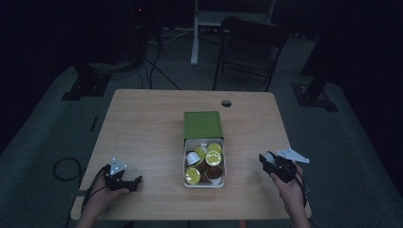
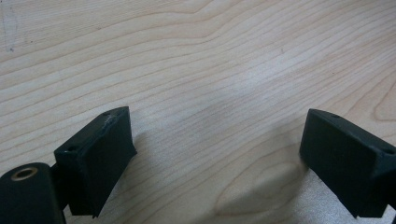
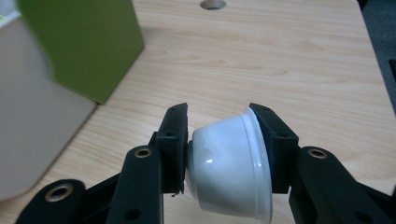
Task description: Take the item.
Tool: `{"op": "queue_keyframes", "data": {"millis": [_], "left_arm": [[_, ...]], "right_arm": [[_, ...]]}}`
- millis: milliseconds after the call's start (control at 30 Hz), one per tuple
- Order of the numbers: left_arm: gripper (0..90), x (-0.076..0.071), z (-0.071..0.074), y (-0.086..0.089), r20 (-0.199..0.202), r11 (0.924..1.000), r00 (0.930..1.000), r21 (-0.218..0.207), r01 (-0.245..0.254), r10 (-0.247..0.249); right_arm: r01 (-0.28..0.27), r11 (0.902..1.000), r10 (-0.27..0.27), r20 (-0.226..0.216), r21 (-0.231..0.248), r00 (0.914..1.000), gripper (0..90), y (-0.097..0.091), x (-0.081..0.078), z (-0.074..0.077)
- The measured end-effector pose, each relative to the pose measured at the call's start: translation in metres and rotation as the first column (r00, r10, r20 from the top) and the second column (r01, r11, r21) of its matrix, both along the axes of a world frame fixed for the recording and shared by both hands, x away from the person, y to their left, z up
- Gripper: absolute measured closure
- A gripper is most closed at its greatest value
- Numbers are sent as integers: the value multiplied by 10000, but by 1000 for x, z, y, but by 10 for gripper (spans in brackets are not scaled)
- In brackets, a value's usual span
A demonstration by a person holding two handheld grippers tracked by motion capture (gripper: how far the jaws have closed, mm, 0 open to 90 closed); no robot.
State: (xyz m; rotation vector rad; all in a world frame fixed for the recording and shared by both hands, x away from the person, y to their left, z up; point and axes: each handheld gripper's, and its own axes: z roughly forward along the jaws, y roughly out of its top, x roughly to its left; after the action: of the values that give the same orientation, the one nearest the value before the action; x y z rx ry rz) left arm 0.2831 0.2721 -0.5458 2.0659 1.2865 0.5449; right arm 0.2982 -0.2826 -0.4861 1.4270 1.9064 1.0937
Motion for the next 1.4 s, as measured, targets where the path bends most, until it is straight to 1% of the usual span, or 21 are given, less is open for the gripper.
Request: {"op": "queue_keyframes", "data": {"millis": [133, 333, 567, 700, 967, 1267, 1400], "left_arm": [[101, 0, 0, 0, -1, 10000, 10000, 2, -1, 1], [101, 0, 0, 0, 0, 10000, 10000, 2, 0, 0], [101, 0, 0, 0, -2, 10000, 10000, 2, 3, -3], [101, 0, 0, 0, -1, 10000, 10000, 2, 0, 0], [101, 0, 0, 0, 0, 10000, 10000, 1, 0, 0], [101, 0, 0, 0, 1, 10000, 10000, 3, 0, 0], [101, 0, 0, 0, 0, 10000, 10000, 0, 1, -1]], "right_arm": [[193, 9998, -194, -197, -33, 9996, 593, -9, 1, -7], [358, 9993, -362, -427, -86, 9984, 592, -16, 1, -16], [598, 9977, -613, -471, -318, 9970, 592, -23, 1, -23], [692, 9971, -707, -540, -307, 9960, 592, -26, 1, -26], [689, 9972, -709, -738, -295, 9947, 592, -27, 3, -32], [638, 9973, -674, -1135, -352, 9913, 590, -27, 8, -42], [603, 9973, -645, -1101, -411, 9918, 588, -26, 10, -44]]}}
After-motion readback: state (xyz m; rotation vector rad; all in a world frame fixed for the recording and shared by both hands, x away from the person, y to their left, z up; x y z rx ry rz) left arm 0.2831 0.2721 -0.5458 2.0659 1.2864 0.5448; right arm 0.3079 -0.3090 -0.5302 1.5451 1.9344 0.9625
